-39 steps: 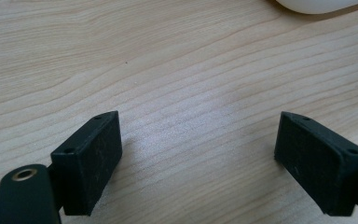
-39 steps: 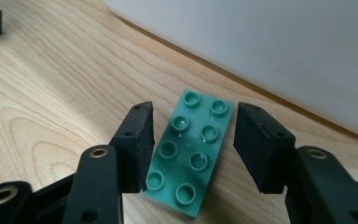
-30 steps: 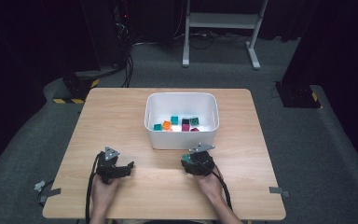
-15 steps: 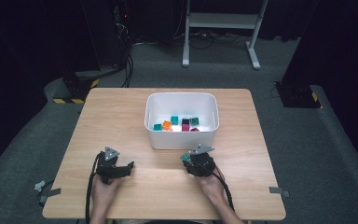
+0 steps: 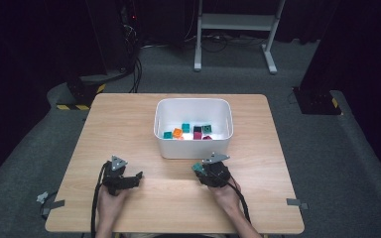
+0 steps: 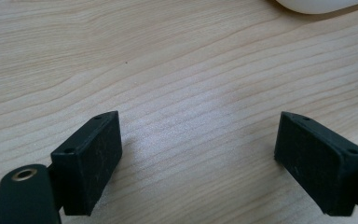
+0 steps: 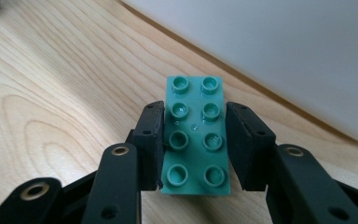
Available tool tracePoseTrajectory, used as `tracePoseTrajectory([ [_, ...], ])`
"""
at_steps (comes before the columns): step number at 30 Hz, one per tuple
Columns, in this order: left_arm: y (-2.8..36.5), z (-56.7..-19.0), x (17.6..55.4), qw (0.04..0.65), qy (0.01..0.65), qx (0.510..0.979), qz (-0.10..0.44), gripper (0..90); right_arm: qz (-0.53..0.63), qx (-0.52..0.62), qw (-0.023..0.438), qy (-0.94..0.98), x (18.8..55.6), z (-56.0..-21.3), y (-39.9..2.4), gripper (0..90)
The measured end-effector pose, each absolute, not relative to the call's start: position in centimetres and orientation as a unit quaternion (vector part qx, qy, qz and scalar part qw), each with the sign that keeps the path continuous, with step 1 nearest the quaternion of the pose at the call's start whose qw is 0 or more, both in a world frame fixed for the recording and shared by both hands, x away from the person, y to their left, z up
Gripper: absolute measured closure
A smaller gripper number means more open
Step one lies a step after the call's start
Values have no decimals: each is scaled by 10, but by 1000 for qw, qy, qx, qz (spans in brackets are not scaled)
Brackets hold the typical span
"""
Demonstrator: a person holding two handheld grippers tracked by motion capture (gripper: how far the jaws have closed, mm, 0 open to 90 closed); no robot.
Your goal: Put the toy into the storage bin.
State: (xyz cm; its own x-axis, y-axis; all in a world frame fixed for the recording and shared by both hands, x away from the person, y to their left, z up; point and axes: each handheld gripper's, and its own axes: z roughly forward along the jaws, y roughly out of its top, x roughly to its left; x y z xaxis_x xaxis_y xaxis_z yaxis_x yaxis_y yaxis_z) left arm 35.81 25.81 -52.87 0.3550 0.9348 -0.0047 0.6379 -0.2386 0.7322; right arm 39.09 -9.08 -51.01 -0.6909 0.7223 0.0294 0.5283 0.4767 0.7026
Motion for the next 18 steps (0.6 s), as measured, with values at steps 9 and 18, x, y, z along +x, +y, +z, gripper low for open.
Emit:
tracePoseTrajectory([
  [9, 258, -529, 358, 330, 521, 754, 225, 150, 366, 368, 124, 846, 390, -503, -95, 592],
  [18, 258, -529, 358, 330, 521, 754, 225, 149, 377, 359, 114, 847, 388, -496, -99, 592],
])
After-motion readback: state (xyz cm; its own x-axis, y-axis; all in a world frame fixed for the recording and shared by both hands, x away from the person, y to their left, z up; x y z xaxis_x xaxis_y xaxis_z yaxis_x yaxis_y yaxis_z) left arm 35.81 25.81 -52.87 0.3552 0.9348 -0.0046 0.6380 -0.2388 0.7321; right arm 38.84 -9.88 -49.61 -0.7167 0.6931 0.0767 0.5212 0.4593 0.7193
